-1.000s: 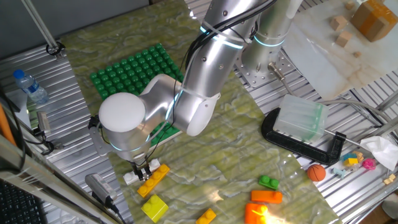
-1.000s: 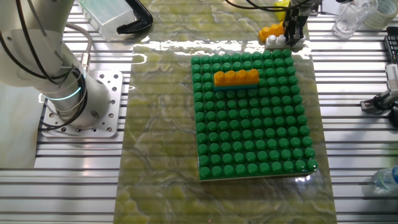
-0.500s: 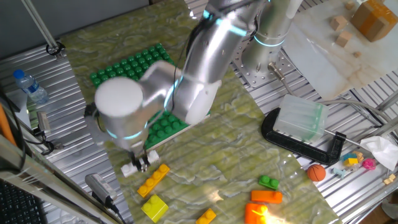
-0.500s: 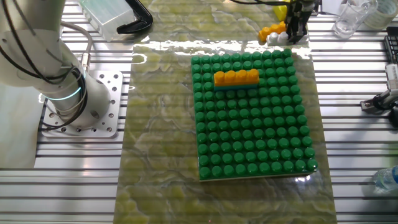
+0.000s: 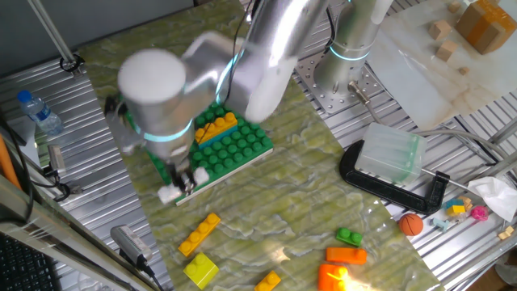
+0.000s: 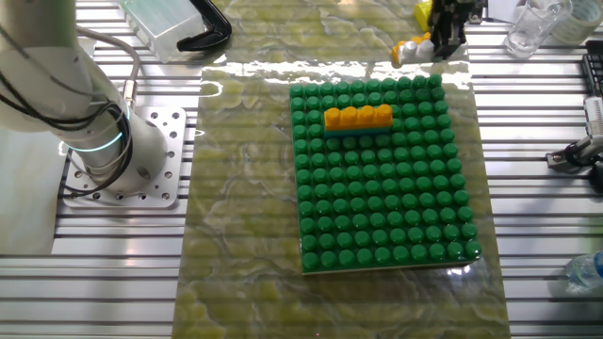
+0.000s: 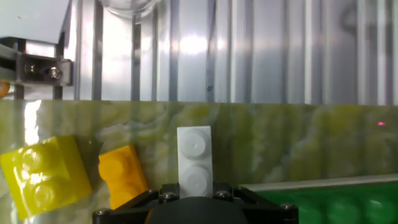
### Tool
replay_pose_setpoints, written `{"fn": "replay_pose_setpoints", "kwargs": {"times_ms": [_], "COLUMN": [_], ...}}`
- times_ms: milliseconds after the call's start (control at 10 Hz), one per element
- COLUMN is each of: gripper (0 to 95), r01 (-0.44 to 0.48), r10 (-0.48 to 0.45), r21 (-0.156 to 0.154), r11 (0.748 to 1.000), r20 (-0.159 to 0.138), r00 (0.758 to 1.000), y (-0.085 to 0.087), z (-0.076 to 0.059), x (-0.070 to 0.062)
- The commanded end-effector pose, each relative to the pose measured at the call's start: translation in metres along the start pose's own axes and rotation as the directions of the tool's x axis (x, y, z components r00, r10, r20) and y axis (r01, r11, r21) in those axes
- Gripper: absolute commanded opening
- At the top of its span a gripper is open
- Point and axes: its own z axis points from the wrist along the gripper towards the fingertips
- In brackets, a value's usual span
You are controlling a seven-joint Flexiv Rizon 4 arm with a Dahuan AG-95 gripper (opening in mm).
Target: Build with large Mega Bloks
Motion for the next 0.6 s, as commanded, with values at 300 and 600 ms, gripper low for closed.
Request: {"fn": "replay_pose_setpoints", "kwargs": {"times_ms": [300, 600], "gripper": [0.0, 0.0], "r01": [-0.017, 0.002], "r10": [0.017, -0.001], "r21": [0.004, 0.029], "r11": [1.000, 1.000], "r20": [-0.010, -0.004], "r00": [1.000, 1.000], "y": [-0.037, -0.060], "z": [-0.025, -0.024], "x": [0.043, 0.076]}}
